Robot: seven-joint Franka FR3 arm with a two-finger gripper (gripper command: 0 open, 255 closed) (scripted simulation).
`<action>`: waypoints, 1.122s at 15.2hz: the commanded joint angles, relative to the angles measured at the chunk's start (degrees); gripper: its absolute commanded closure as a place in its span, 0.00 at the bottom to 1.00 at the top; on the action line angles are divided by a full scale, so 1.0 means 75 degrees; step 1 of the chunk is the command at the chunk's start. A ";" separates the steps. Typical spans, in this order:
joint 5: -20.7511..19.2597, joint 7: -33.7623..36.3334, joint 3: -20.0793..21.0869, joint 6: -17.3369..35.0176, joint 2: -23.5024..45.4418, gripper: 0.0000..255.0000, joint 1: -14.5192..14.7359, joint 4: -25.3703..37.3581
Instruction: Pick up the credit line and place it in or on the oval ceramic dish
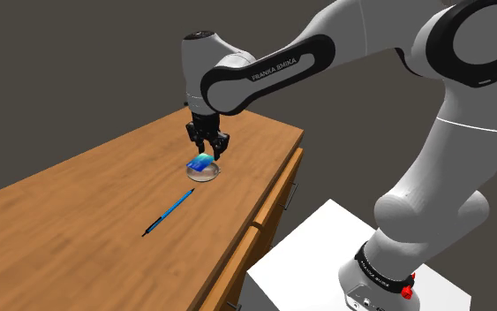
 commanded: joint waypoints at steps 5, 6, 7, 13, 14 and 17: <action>-0.0006 0.0005 -0.0001 0.0007 0.0005 0.00 0.0003 -0.0003; -0.0006 0.0005 -0.0001 0.0007 0.0005 0.00 0.0003 -0.0003; -0.0006 0.0005 -0.0001 0.0006 0.0005 0.00 0.0003 -0.0003; 0.0401 -0.0262 0.0156 -0.0630 -0.0357 0.00 -0.0067 0.0444; 0.0488 -0.0320 0.0185 -0.0805 -0.0434 0.00 -0.0074 0.0579; 0.0489 -0.0321 0.0183 -0.0804 -0.0435 0.00 -0.0072 0.0579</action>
